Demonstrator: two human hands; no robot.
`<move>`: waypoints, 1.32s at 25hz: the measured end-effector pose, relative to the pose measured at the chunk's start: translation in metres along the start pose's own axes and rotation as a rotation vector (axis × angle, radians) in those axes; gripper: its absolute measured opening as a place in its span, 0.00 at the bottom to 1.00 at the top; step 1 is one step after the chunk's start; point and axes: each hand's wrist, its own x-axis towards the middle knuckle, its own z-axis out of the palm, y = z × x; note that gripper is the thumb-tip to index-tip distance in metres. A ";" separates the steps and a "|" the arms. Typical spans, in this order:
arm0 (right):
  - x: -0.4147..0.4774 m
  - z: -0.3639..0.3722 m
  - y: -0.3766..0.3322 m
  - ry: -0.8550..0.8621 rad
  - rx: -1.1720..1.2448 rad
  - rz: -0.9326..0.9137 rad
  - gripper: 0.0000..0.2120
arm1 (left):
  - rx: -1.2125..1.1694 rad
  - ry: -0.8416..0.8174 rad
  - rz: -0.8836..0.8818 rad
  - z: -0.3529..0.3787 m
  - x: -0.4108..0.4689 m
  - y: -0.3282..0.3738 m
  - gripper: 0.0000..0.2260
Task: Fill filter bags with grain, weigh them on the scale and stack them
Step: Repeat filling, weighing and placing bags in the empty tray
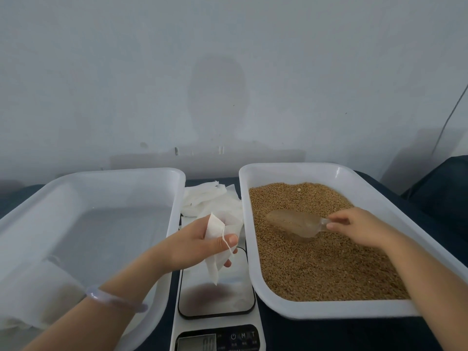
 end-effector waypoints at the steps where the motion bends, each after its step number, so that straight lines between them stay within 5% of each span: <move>1: -0.001 0.000 -0.001 0.007 0.050 -0.002 0.08 | 0.011 0.007 0.000 0.000 -0.001 0.002 0.16; 8: -0.033 -0.023 -0.030 0.177 0.199 -0.196 0.13 | 0.038 0.184 0.130 0.009 0.000 0.023 0.14; 12: -0.070 -0.065 -0.036 0.246 0.123 -0.307 0.13 | 0.444 0.287 0.121 0.025 0.016 0.045 0.16; 16: -0.099 -0.109 -0.035 0.281 0.078 -0.334 0.13 | 0.502 0.289 0.137 0.055 0.040 0.047 0.17; 23: -0.108 -0.134 -0.043 0.283 -0.310 -0.391 0.12 | 0.423 0.284 0.123 0.089 0.056 0.037 0.20; 33: -0.091 -0.142 -0.079 0.278 -0.630 -0.402 0.15 | 0.692 0.349 0.096 0.100 0.057 0.023 0.25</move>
